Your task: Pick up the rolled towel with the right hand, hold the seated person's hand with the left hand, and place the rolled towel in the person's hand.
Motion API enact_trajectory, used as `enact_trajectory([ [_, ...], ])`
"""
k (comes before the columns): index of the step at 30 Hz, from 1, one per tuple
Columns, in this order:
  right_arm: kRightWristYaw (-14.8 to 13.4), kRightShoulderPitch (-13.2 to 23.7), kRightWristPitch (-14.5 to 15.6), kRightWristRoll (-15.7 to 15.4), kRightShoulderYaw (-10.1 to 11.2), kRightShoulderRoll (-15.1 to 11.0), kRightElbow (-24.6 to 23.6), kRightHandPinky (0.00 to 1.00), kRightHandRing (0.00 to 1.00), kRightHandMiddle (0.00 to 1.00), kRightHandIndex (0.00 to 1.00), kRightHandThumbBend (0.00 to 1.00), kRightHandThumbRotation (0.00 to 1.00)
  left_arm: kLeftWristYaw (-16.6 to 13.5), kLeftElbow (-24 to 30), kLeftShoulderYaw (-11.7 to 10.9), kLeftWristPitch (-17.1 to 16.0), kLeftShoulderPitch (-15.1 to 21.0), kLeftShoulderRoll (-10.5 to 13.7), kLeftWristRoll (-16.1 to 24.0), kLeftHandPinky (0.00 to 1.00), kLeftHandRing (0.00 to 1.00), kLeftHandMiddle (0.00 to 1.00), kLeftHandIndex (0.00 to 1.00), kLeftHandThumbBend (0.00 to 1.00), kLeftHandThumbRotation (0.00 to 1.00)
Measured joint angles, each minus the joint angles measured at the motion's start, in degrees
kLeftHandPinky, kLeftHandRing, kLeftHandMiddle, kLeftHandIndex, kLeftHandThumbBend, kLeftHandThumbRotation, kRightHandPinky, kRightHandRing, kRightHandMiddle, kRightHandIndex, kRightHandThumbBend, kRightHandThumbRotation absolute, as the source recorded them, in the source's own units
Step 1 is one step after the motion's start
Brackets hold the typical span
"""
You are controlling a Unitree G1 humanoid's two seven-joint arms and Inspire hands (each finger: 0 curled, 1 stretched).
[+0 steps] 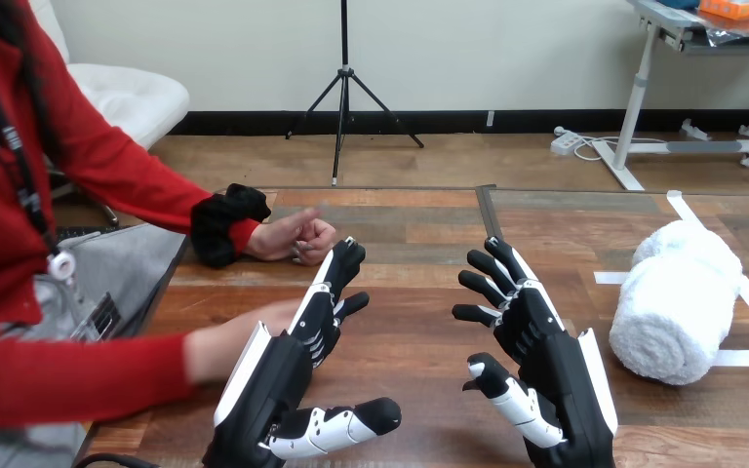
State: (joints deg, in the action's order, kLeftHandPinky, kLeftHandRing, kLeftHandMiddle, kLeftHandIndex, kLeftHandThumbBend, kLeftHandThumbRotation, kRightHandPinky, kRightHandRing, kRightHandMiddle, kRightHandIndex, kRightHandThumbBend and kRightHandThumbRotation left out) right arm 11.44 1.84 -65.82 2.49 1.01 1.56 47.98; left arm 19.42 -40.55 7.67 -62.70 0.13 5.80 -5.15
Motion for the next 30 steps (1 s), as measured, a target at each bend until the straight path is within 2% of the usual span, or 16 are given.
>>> enact_trajectory([
  [30, -0.19, 0.58, 1.13, 0.13, 0.41, -1.06, 0.00, 0.74, 0.85, 0.88, 0.91, 1.00, 0.66, 0.09, 0.00, -0.56, 0.05, 0.01, -0.28, -0.62, 0.93, 1.00, 1.00, 1.00, 1.00, 0.58],
])
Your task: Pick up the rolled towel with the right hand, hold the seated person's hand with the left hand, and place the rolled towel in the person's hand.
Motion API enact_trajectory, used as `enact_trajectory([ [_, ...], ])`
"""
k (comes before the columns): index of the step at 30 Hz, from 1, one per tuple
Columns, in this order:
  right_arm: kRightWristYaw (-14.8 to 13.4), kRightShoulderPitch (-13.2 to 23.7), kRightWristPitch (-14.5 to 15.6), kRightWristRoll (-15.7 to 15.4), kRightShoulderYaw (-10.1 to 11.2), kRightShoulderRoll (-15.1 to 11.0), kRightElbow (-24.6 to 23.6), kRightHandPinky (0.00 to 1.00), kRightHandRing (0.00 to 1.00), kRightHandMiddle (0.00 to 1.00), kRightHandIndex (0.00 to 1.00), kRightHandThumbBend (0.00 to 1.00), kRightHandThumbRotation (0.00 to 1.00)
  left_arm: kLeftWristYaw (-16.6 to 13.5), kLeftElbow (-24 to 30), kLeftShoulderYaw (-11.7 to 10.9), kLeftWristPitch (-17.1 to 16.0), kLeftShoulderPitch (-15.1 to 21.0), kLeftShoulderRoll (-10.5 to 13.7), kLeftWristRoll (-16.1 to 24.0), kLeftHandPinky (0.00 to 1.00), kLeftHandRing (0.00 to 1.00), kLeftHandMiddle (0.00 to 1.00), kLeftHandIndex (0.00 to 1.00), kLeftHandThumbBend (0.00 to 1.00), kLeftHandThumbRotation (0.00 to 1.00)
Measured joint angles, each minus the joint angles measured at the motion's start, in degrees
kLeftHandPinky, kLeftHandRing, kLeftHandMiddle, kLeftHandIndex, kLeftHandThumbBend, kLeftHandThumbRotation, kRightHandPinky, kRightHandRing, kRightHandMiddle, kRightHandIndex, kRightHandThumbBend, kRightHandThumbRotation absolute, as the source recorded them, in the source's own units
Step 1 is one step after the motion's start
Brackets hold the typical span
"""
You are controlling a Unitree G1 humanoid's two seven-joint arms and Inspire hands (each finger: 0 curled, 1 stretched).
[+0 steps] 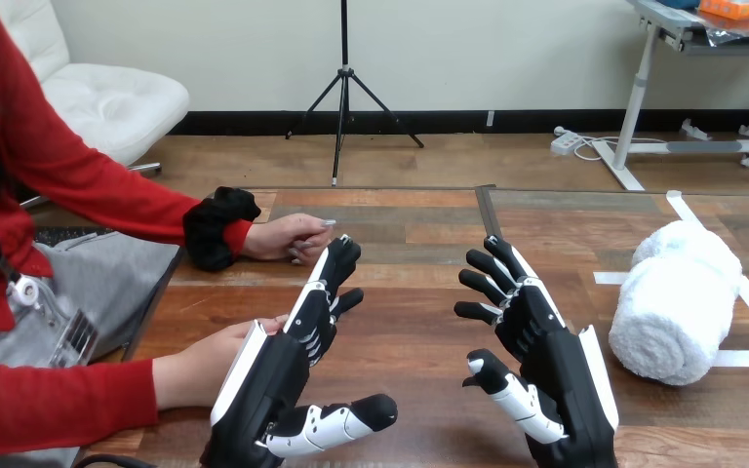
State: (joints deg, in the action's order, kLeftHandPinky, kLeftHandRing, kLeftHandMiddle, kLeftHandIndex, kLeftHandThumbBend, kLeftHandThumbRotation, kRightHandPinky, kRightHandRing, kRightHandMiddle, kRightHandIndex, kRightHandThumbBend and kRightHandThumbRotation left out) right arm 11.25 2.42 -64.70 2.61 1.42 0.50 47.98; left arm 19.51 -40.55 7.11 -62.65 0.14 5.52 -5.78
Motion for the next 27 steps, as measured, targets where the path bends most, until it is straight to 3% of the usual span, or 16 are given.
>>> enact_trajectory([
  [27, 0.20, 0.04, 1.28, 1.47, 0.16, -0.76, -0.02, 0.75, 0.86, 0.89, 0.90, 1.00, 0.63, -0.29, 0.00, -1.30, -0.01, 0.07, -0.73, 0.82, 0.93, 1.00, 1.00, 1.00, 1.00, 0.57],
])
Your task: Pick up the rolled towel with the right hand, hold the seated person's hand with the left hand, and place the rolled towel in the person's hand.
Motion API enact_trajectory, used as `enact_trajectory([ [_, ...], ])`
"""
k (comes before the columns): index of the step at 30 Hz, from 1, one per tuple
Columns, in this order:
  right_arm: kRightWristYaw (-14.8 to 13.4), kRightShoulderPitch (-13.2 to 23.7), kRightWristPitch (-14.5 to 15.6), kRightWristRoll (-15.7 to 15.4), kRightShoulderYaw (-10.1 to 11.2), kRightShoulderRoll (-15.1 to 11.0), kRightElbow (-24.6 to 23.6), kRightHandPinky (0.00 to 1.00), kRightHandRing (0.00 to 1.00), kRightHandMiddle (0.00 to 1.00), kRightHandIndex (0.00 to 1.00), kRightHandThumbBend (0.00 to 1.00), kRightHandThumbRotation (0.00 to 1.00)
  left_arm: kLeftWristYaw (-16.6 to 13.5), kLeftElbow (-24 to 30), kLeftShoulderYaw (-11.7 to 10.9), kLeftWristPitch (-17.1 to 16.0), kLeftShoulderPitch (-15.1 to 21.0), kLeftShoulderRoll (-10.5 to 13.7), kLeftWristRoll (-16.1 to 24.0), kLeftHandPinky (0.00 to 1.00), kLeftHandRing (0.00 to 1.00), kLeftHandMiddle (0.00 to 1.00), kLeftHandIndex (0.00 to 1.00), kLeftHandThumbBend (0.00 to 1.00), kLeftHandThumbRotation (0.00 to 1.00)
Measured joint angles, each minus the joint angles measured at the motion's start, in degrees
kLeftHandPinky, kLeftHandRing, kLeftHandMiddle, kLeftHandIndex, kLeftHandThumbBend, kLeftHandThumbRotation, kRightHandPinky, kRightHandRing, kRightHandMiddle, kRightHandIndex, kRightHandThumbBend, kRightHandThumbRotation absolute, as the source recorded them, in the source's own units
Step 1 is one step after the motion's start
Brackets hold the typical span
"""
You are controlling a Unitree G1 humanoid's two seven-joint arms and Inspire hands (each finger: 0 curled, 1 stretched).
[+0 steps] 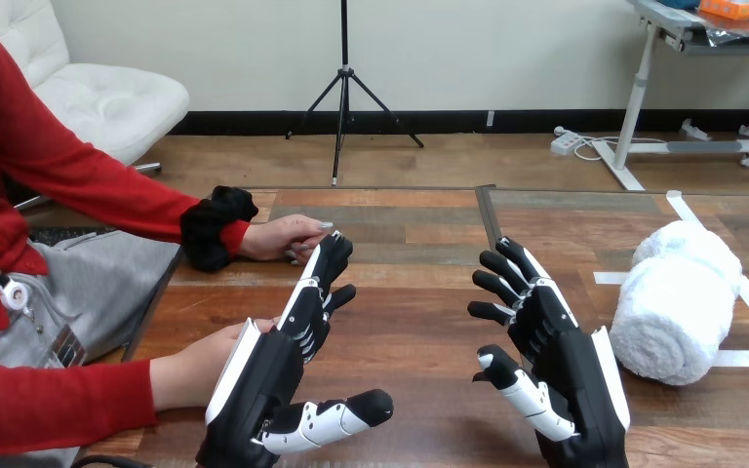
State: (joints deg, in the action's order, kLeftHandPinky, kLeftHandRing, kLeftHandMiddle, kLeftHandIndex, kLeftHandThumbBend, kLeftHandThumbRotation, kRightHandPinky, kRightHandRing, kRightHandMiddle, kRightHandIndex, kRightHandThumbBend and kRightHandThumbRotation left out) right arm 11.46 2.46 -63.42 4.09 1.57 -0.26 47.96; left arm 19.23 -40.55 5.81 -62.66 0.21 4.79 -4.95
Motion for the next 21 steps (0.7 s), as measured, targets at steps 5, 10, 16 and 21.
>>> enact_trajectory([
  [5, 0.25, 0.01, 0.83, 0.41, -0.02, -0.04, -0.32, 0.76, 0.86, 0.89, 0.90, 1.00, 0.62, 0.01, 0.00, 0.00, 0.00, 0.00, -0.15, 0.06, 0.93, 1.00, 1.00, 1.00, 1.00, 0.57],
  [10, 0.37, 0.03, 1.64, 0.47, 0.06, -0.12, -0.74, 0.77, 0.86, 0.89, 0.90, 1.00, 0.60, 0.14, 0.00, 0.01, 0.01, 0.00, -0.22, 0.01, 0.94, 1.00, 1.00, 1.00, 1.00, 0.56],
  [16, -0.77, 0.15, 1.85, -0.66, 0.69, -0.24, -1.14, 0.77, 0.85, 0.89, 0.90, 1.00, 0.61, 0.18, 0.00, 0.01, 0.01, 0.00, -0.30, 0.08, 0.93, 1.00, 1.00, 1.00, 1.00, 0.56],
  [21, -2.16, 0.51, 2.35, -1.56, 1.28, -0.36, -1.80, 0.77, 0.86, 0.89, 0.90, 1.00, 0.61, 0.13, 0.00, 0.00, 0.01, 0.00, -0.46, 0.20, 0.93, 1.00, 1.00, 1.00, 1.00, 0.57],
])
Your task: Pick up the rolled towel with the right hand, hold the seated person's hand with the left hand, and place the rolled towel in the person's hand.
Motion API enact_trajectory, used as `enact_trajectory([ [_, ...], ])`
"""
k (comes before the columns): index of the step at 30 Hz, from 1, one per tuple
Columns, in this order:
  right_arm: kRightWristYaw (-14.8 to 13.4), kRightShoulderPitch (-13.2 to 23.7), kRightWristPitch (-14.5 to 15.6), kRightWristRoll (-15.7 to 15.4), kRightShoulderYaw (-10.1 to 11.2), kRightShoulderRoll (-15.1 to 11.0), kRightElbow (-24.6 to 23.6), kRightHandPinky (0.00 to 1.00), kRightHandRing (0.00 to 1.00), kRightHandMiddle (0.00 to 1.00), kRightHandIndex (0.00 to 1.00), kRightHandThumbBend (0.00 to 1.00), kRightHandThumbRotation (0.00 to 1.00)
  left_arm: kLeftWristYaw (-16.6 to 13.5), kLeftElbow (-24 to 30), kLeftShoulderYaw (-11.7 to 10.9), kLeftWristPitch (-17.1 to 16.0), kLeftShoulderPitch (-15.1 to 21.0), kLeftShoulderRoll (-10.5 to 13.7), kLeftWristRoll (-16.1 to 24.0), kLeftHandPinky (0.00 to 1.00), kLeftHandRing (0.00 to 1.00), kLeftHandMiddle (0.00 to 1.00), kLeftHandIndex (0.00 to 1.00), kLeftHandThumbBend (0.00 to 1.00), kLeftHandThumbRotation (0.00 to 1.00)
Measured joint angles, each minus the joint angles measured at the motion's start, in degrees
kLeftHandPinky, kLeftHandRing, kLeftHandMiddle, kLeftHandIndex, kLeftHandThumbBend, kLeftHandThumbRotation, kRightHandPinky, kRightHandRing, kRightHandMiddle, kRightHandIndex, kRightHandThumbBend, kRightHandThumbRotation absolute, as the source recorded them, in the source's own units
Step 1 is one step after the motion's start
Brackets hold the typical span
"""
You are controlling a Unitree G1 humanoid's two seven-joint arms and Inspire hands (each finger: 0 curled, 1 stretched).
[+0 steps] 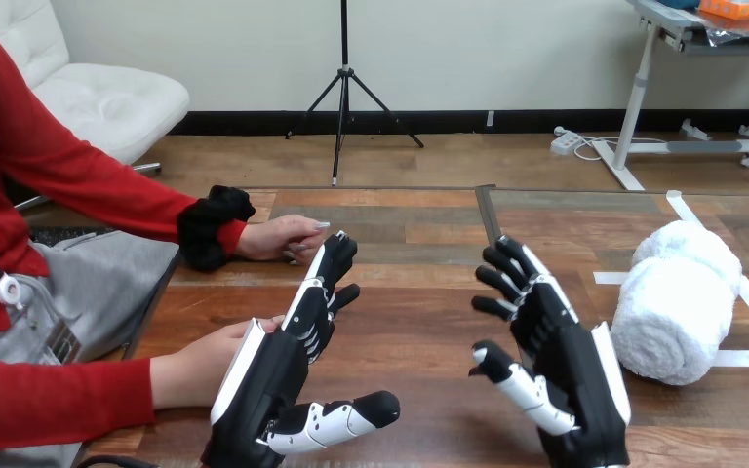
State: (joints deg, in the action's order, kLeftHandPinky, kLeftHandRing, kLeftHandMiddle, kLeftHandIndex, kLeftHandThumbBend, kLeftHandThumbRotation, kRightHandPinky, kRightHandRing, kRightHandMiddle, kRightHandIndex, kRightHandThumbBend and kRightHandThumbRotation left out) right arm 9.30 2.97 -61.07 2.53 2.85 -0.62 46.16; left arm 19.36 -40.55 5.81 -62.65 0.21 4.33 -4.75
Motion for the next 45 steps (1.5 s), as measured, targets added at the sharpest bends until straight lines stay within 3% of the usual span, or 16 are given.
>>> enact_trajectory([
  [11, -2.49, 2.03, 3.92, -0.84, 1.21, -2.49, -3.44, 0.79, 0.88, 0.90, 0.91, 1.00, 0.62, -0.02, 0.00, 0.00, 0.26, 0.00, -0.20, 0.35, 0.93, 1.00, 1.00, 1.00, 1.00, 0.56],
  [27, -11.94, 6.00, 12.33, -4.66, 5.53, -6.61, -10.50, 0.82, 0.90, 0.92, 0.94, 1.00, 0.67, 0.00, 0.00, -0.01, 1.05, 0.00, -0.73, 0.45, 0.94, 1.00, 1.00, 1.00, 1.00, 0.56],
  [45, -16.00, 11.07, 19.23, -4.87, 9.17, -11.13, -12.11, 0.77, 0.89, 0.90, 0.94, 1.00, 0.69, -0.26, 0.00, 0.00, 1.05, 0.00, -1.13, 0.80, 0.93, 1.00, 1.00, 1.00, 1.00, 0.57],
])
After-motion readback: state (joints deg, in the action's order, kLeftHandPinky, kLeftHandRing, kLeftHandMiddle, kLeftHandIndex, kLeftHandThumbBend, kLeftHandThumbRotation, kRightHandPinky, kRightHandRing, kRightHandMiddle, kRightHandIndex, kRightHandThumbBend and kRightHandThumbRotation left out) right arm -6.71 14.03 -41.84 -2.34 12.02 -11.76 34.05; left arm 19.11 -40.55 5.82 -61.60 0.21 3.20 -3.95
